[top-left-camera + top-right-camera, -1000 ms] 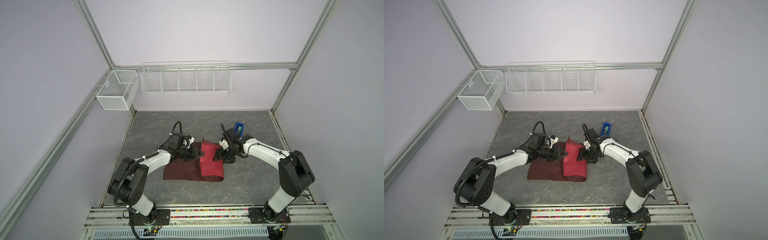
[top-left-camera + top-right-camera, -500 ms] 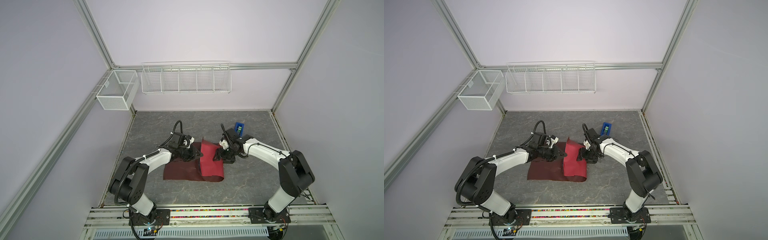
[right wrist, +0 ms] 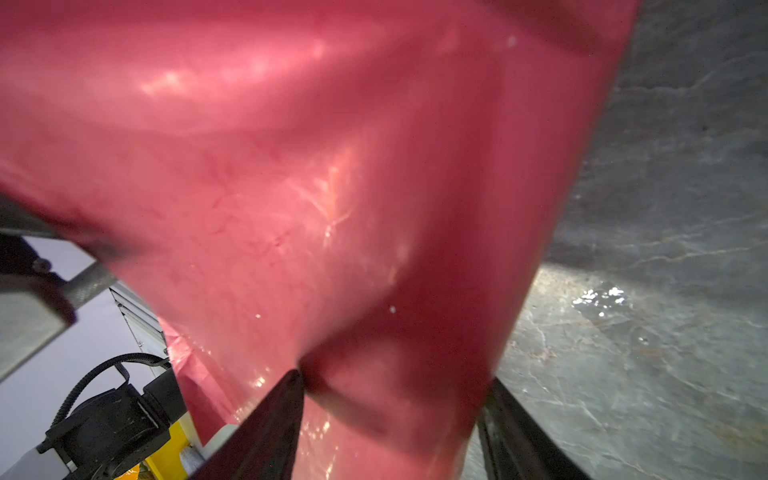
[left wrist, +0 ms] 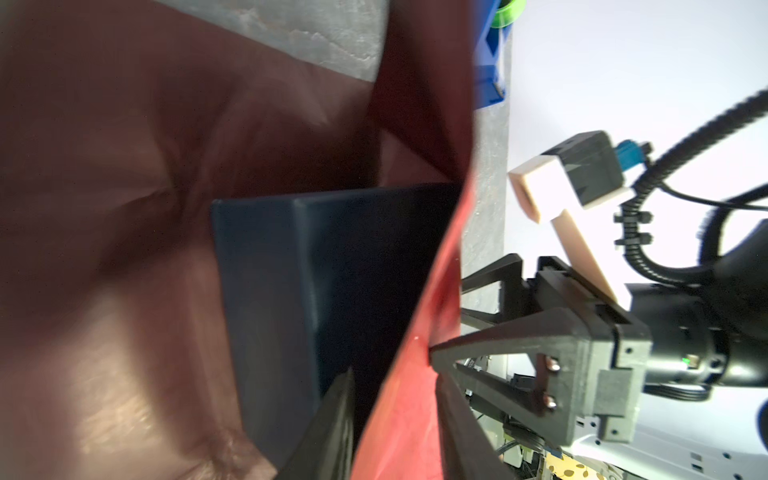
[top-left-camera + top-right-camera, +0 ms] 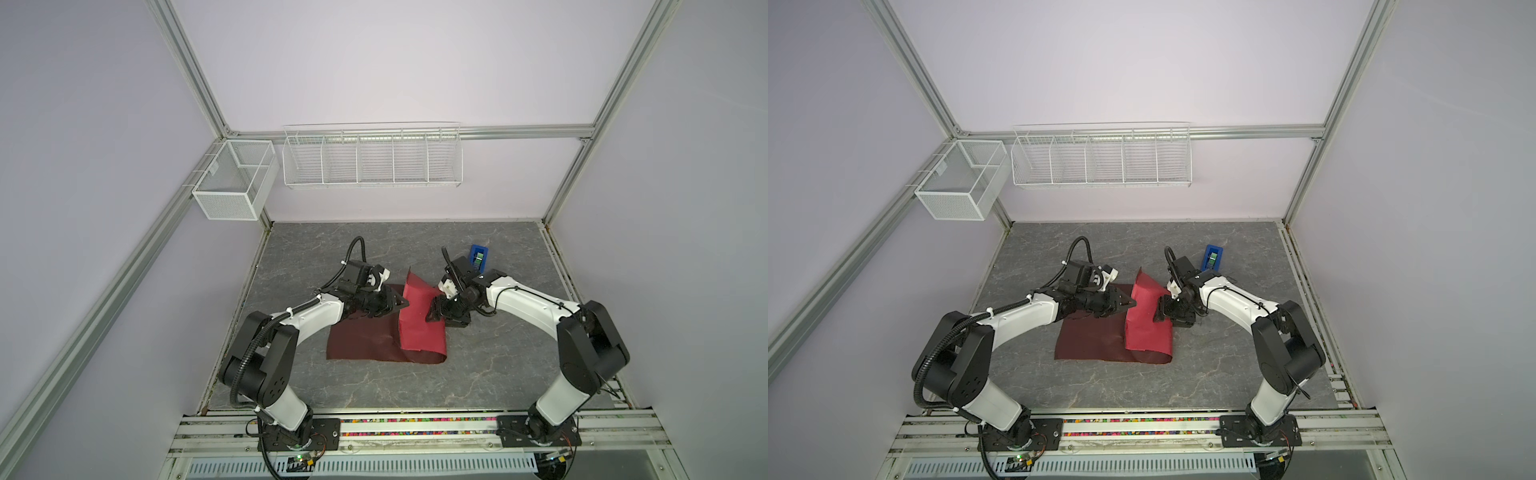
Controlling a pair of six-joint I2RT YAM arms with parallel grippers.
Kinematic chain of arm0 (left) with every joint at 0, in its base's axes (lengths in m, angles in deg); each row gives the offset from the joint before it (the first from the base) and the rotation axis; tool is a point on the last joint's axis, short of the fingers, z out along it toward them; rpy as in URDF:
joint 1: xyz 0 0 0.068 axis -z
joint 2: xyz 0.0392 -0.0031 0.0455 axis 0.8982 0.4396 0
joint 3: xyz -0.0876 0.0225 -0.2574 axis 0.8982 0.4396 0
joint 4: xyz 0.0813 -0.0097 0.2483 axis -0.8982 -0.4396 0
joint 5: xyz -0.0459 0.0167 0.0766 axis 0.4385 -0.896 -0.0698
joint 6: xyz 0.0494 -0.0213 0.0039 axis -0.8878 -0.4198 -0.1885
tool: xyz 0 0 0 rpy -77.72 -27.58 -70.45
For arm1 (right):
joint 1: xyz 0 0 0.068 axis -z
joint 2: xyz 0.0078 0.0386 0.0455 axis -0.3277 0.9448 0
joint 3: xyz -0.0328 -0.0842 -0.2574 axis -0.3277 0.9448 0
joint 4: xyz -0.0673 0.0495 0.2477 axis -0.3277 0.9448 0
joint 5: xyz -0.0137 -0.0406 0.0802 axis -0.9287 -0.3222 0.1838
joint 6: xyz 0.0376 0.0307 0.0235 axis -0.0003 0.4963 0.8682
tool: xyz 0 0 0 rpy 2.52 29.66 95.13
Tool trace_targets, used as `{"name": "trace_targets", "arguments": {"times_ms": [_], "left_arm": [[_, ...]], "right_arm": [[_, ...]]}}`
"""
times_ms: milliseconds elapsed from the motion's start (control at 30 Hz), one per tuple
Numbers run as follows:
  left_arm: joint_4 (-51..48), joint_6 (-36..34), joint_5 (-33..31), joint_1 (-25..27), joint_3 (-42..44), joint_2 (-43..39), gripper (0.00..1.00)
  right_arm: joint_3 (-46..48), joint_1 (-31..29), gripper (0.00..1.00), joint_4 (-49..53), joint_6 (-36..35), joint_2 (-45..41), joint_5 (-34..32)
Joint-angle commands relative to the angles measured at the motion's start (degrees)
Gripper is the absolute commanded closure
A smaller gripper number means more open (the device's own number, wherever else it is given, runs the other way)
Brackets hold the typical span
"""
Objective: Wrap the gift box in paper
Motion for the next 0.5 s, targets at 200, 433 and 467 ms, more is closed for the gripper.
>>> {"name": "trace_targets", "arguments": {"times_ms": [200, 433, 467], "left_arm": [[0.68, -0.4, 0.8, -0.19, 1.11, -0.78, 0.75], [-3.09, -2.23, -0.7, -0.12, 0.77, -0.34, 0.91], [-3.81, -2.56, -1.15, -0.18, 0.58, -0.79, 0.93]], "right_arm": [[0.11, -0.19, 0.32, 0.4, 0.52, -1.78, 0.51], [-0.29, -0.22, 0.32, 1.03, 0.47, -2.34, 0.14], [-0.46, -0.2, 0.32, 1.26, 0.51, -2.63, -0.12]]}}
